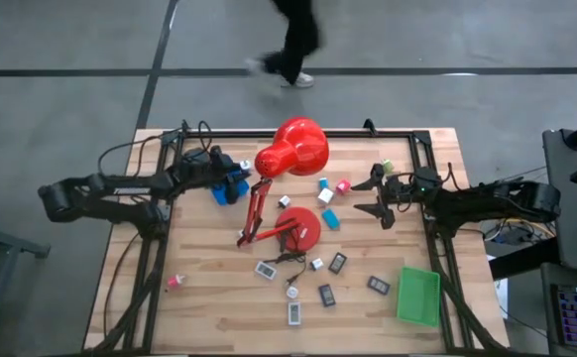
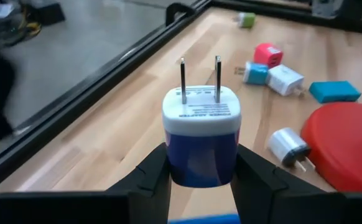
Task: Pick & Place Office items
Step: Put the purple charger adapter into the blue bin
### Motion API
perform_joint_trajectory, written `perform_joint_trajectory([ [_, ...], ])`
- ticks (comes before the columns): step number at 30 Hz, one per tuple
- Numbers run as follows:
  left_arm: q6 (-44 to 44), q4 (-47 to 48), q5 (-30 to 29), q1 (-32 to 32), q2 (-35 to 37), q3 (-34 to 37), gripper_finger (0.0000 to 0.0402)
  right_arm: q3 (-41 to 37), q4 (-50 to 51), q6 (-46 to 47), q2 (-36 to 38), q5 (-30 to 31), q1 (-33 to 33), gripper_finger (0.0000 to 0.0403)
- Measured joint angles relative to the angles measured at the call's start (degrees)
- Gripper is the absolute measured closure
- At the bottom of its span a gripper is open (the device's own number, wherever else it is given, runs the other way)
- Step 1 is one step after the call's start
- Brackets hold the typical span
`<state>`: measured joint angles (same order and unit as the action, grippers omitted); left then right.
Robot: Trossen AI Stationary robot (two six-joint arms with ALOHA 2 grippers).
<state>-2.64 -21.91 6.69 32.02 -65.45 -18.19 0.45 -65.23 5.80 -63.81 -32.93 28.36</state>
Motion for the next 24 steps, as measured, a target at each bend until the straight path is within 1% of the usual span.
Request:
perform_joint_trajectory([
  [5,2.97,17.18,-6.83,-1.23,7.79,-3.08,0.0276,0.0,0.0,0.02,0.0,0.0,0.0,0.0141],
  [10,6.09,32.99,-9.75,-1.24,11.19,-7.51,0.0276,0.0,0.0,0.09,0.0,0.0,0.0,0.0141],
  [13,6.33,38.71,-10.18,-1.23,10.77,-9.68,0.0276,0.0,0.0,0.22,0.0,0.0,0.0,0.0145],
  [16,6.54,42.66,-10.18,-1.23,8.78,-11.43,0.0276,0.0,0.0,0.22,0.0,0.0,0.0,0.015],
  [24,6.33,47.35,-10.17,-1.28,0.32,-14.11,0.0276,0.02,-0.02,0.45,0.02,0.0,0.0,0.0156],
])
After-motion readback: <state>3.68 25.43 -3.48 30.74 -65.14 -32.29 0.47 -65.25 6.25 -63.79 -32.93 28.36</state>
